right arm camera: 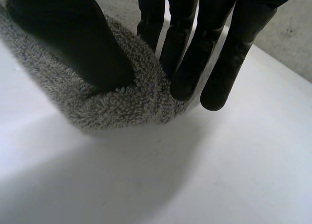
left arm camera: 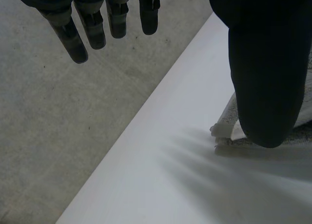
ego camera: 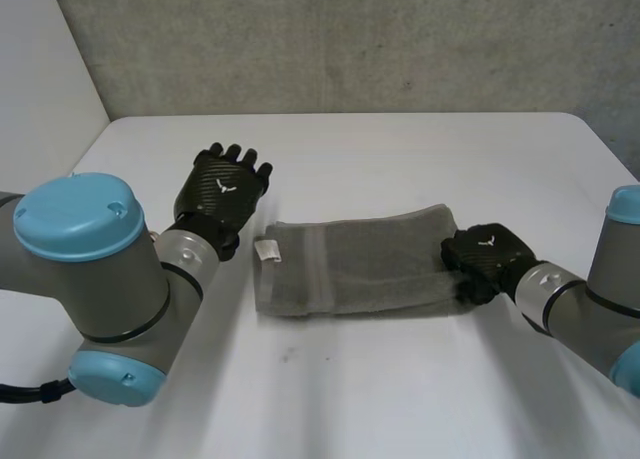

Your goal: Fold the towel.

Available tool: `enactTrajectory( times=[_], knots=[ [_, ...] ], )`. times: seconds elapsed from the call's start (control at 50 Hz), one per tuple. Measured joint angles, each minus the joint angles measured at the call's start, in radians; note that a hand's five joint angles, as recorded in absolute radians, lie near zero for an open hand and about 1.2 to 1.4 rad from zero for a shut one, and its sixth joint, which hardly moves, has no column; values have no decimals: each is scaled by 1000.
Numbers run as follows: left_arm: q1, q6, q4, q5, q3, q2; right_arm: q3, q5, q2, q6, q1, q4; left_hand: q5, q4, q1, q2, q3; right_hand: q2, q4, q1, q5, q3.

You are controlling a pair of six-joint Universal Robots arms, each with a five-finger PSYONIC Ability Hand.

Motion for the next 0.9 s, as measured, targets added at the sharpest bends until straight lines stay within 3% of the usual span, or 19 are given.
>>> enactTrajectory(
  times=[0.16,0.34,0.4,0.42,0.56,0.6,0.64,0.68,0.72,0.9],
  knots=[
    [14,-2,0,-1,-29,14,-109,14,-7,6,60,-5,1,0,0,0,0,0,0,11,6,1],
    [59,-2,-1,-8,-64,51,-338,31,28,-2,346,-3,1,0,0,0,0,8,1,13,14,3],
    [65,-3,-1,-8,-69,58,-349,27,38,-5,369,-2,1,0,0,0,0,8,1,13,14,3],
    [78,-7,-1,-9,-78,73,-392,6,95,-27,467,1,1,0,0,0,0,8,4,13,18,6],
    [93,-38,-1,-8,-85,93,-437,-18,223,-106,590,11,1,0,0,0,0,8,-3,13,18,2],
    [94,-50,-1,-8,-83,95,-444,-4,236,-118,600,13,1,0,0,0,0,-120,-120,-63,-83,-130],
    [93,-57,-1,-7,-79,94,-446,20,228,-108,602,15,1,0,0,0,0,-628,-623,-516,-561,-610],
    [92,-60,-1,-7,-74,93,-444,36,211,-87,596,15,1,0,0,0,0,-689,-702,-575,-640,-690],
    [89,-62,-1,-6,-68,91,-437,57,177,-43,580,16,1,0,0,0,0,-904,-930,-698,-862,-920],
    [60,-88,-2,-3,7,58,-344,78,-15,334,399,24,1,0,0,0,0,-941,-958,-710,-905,-966]
  ],
)
